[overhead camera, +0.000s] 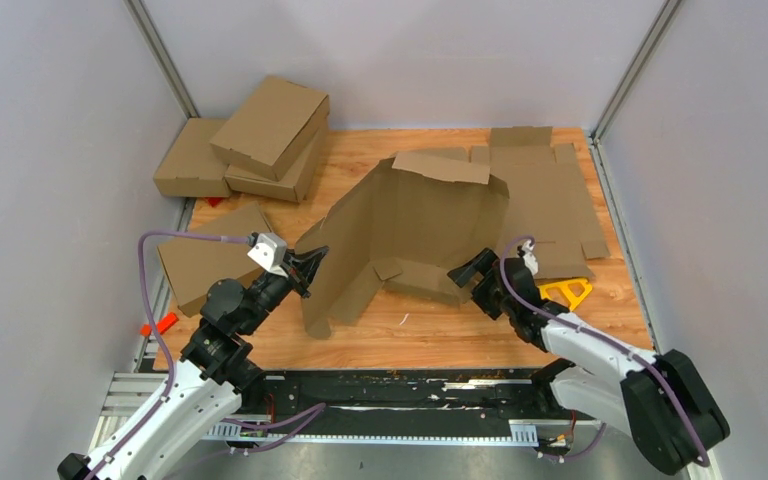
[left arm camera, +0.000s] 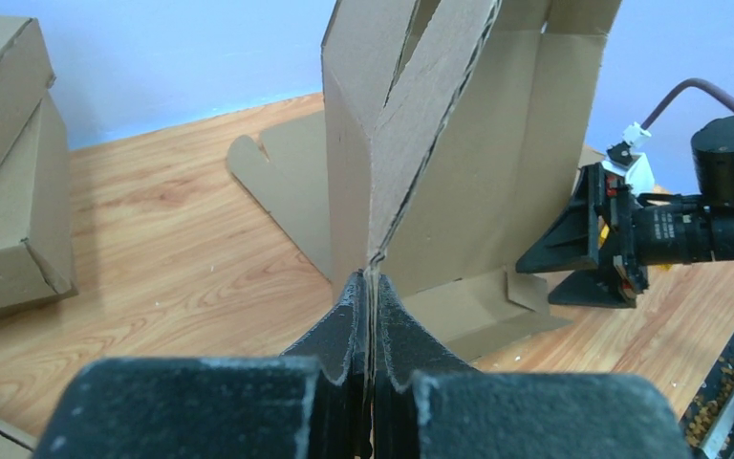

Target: Fold the paper box

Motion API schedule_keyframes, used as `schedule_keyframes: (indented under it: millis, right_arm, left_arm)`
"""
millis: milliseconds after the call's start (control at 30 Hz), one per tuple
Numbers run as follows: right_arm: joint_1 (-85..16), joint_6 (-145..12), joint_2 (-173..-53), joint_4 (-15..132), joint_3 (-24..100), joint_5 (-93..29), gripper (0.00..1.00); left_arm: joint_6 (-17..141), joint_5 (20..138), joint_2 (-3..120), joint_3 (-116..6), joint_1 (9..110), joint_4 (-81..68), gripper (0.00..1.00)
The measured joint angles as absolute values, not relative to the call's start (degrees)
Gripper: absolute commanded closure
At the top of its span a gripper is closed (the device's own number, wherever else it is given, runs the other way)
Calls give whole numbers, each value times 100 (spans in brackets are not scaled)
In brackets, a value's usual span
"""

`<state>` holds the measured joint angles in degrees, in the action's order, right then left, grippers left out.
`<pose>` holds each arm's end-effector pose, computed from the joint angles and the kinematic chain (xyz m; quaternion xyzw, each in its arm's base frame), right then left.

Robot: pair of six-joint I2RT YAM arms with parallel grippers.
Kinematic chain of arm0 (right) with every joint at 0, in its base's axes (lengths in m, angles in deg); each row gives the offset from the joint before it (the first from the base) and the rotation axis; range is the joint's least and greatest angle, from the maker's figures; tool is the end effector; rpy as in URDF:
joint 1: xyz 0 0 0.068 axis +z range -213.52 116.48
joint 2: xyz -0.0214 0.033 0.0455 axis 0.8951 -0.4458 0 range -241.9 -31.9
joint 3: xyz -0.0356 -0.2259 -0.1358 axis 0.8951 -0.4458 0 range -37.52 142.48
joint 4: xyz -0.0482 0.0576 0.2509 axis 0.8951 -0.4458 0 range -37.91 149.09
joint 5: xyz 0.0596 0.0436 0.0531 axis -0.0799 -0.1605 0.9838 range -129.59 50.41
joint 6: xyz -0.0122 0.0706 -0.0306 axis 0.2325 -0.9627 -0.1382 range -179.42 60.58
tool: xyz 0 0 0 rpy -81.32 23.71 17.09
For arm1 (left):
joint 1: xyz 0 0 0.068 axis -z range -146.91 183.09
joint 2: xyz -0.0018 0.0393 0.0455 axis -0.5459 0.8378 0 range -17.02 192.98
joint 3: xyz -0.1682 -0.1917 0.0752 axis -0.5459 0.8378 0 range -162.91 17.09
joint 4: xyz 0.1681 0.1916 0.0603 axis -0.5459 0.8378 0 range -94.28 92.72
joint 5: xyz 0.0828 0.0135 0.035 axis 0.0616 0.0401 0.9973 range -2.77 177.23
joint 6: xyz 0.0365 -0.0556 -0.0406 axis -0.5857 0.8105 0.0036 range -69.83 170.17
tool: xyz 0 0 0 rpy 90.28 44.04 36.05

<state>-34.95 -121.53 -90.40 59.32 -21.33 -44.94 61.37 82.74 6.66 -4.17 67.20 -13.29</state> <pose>0.1890 0.0958 0.1177 0.2815 0.8686 0.2586 0.3154 0.1395 -0.1008 0.2824 0.1607 0.6458 -0.3113 0.6784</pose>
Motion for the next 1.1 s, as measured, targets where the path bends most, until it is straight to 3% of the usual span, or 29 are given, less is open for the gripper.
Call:
schedule_keyframes:
  millis: [300, 1100]
  right_arm:
    - [-3495, -12170, -9801, 6931, -2019, -4220, 15]
    - [-3296, -12581, -10924, 8271, -1587, -4166, 23]
  left_arm:
    - [6137, 8208, 690, -417, 6720, -1391, 100]
    - [6224, 7928, 972, -321, 6724, -1784, 100]
